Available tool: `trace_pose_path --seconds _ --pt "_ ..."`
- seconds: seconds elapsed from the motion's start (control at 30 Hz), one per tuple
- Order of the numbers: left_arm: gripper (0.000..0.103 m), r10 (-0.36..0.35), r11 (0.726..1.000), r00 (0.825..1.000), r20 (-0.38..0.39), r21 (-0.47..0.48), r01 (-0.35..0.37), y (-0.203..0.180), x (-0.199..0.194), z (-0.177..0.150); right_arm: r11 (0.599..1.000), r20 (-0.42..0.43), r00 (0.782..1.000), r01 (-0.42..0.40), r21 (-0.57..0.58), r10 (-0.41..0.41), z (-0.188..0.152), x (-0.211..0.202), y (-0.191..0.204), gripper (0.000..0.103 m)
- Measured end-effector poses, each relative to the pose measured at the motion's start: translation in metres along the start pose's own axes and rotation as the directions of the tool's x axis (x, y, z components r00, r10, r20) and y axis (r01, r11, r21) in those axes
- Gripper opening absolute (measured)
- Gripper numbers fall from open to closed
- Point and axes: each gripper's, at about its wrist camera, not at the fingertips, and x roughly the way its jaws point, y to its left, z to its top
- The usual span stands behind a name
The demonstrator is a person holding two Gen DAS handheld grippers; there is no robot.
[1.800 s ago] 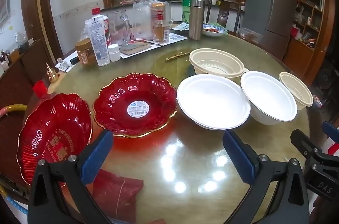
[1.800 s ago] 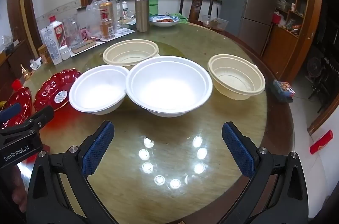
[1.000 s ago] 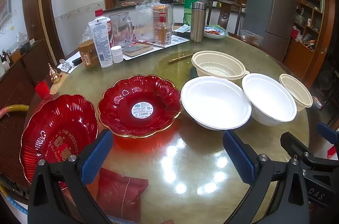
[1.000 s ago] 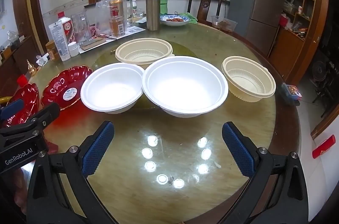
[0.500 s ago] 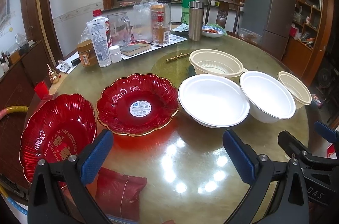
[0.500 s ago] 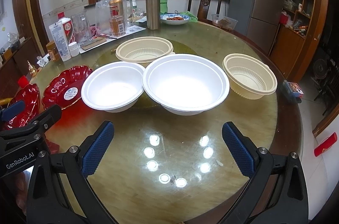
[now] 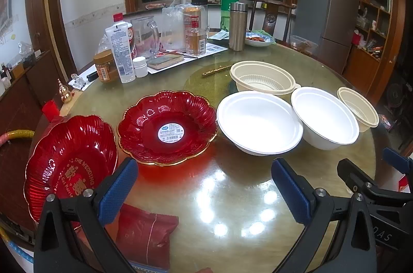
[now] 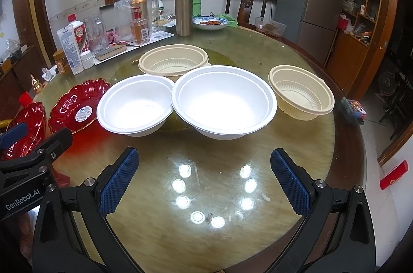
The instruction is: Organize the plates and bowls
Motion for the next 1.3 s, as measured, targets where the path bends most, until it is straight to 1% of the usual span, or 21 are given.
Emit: trace_pose_path --seconds 1.3 --pt "0.103 0.0 1.0 1.0 0.003 -0.002 0.0 0.0015 -0.0001 -0.0021 1.0 0.003 1.0 0.002 0.006 -0.002 0.0011 -0.0003 -0.001 0.103"
